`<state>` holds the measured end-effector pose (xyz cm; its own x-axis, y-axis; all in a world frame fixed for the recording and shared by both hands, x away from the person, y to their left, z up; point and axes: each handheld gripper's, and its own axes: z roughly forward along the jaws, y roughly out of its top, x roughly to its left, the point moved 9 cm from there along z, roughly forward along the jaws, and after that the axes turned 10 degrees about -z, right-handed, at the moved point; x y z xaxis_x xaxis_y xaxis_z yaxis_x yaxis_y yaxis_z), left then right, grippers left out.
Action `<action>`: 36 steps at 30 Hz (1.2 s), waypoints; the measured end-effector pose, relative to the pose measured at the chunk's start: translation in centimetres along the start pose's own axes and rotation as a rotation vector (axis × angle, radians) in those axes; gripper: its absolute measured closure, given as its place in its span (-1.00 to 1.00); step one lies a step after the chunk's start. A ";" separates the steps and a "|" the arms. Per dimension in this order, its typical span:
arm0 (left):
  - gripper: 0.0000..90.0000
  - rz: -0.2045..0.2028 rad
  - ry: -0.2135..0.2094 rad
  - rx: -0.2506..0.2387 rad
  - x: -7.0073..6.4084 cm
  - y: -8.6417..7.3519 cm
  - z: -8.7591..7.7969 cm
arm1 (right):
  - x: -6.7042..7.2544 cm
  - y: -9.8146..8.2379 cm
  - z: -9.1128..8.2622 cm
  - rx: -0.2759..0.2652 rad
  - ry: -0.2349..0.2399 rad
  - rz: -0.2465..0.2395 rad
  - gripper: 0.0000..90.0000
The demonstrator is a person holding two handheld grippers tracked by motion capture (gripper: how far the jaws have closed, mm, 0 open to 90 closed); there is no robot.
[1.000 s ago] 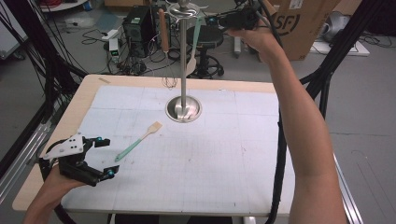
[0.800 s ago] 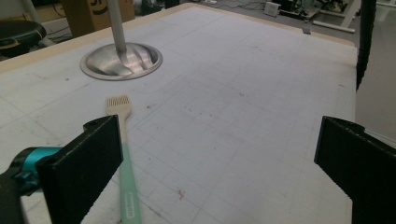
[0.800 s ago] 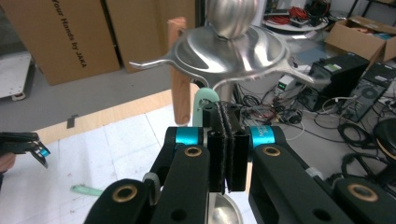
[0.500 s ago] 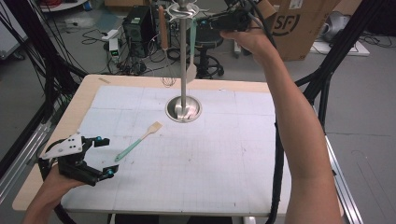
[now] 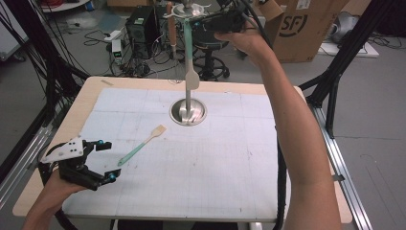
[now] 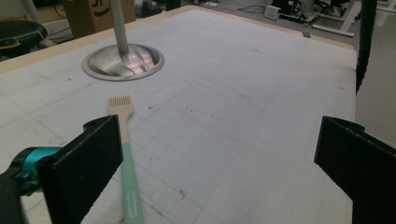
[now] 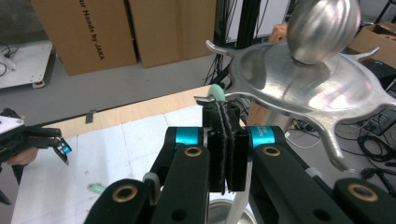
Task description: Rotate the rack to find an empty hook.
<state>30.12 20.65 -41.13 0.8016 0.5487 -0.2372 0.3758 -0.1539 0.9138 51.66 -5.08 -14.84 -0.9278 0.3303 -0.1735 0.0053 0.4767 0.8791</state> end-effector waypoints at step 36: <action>-0.96 0.003 0.012 0.011 0.1 -0.2 0.0 | -2.7 -2.9 -4.9 0.038 0.006 0.017 0.98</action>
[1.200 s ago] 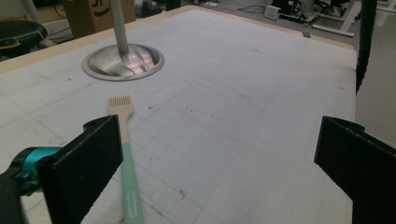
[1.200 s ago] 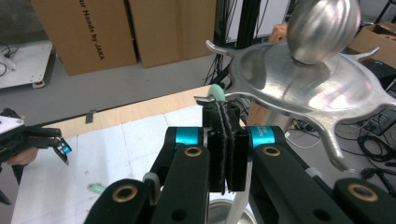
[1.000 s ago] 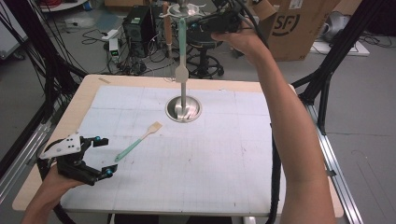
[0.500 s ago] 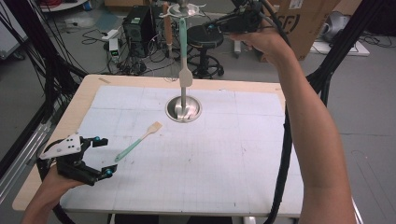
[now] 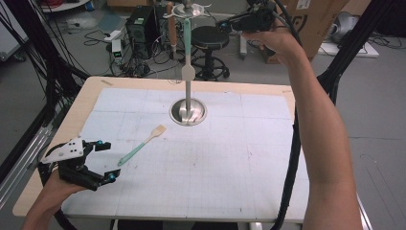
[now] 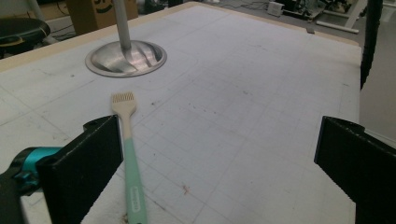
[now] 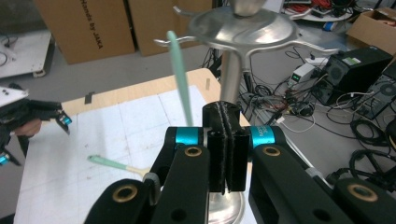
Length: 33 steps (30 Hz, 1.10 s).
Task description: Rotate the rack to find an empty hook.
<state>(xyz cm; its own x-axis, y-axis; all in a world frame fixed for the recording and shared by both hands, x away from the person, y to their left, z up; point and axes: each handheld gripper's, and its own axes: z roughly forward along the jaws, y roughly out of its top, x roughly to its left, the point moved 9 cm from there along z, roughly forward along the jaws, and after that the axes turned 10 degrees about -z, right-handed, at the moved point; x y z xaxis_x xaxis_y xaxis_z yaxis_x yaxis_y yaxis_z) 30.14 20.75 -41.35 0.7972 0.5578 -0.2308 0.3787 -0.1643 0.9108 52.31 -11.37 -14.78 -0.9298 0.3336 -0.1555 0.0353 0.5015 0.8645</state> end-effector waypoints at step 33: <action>-0.96 0.001 -0.002 -0.002 0.0 0.0 0.0 | -1.0 2.1 1.7 -0.057 -0.023 0.008 0.98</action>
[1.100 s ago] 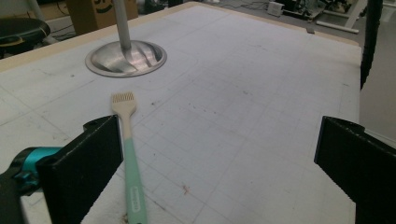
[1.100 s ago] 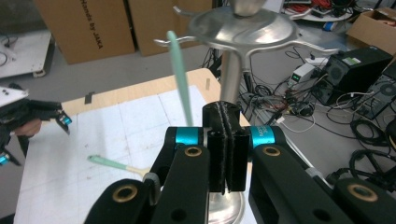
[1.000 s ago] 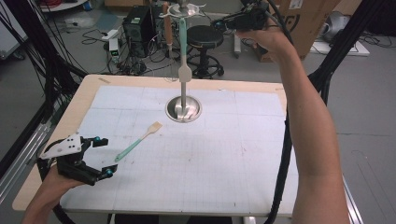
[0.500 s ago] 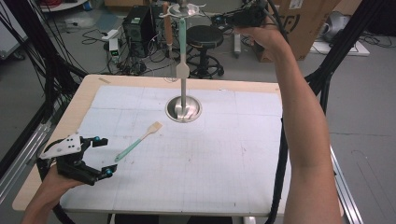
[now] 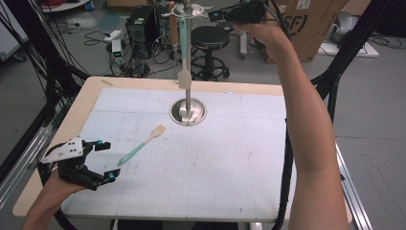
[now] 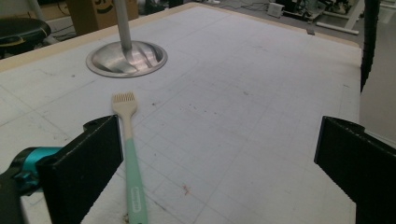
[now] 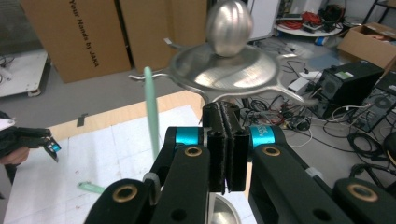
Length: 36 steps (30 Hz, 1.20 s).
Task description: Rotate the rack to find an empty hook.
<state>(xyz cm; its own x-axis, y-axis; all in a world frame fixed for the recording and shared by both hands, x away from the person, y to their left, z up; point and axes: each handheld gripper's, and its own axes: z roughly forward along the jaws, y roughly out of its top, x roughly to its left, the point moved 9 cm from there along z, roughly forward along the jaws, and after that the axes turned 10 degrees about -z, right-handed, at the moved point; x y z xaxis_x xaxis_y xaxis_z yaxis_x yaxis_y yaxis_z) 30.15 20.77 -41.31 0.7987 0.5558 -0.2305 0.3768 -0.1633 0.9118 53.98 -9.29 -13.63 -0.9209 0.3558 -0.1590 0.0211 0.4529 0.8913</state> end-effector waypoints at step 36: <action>-0.96 0.002 0.003 -0.004 -0.1 0.1 -0.1 | 3.2 -0.3 -0.2 0.055 0.080 -0.062 0.98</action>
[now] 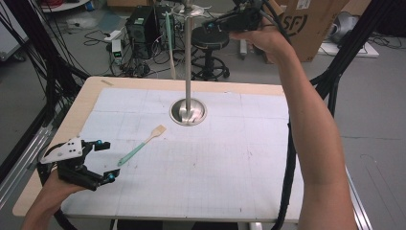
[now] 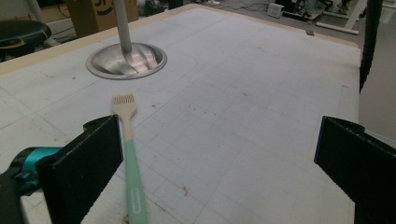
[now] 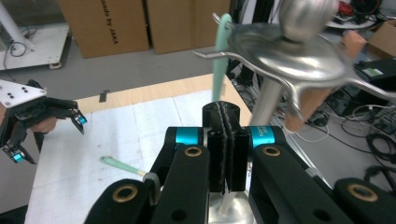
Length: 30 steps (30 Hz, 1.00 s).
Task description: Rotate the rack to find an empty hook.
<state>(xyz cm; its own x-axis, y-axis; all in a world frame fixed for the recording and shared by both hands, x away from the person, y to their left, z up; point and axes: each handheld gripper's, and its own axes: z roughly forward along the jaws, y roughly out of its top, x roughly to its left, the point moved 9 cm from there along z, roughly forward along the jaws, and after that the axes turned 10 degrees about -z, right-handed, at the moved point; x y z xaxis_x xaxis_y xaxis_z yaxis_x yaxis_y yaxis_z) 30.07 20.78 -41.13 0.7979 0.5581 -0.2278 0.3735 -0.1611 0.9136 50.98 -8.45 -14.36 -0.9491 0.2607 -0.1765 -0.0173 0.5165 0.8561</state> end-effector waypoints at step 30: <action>-0.96 -0.007 0.011 0.000 0.4 -0.2 -0.4 | -3.7 -0.6 -0.5 -0.024 -0.105 0.075 0.98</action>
<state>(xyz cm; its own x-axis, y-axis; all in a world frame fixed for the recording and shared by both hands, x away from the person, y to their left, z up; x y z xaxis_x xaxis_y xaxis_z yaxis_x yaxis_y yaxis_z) 30.18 21.35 -41.31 0.7898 0.5685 -0.2304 0.3793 -0.1574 0.9118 54.40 -10.11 -14.00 -0.9099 0.3827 -0.1603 0.0438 0.4728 0.8801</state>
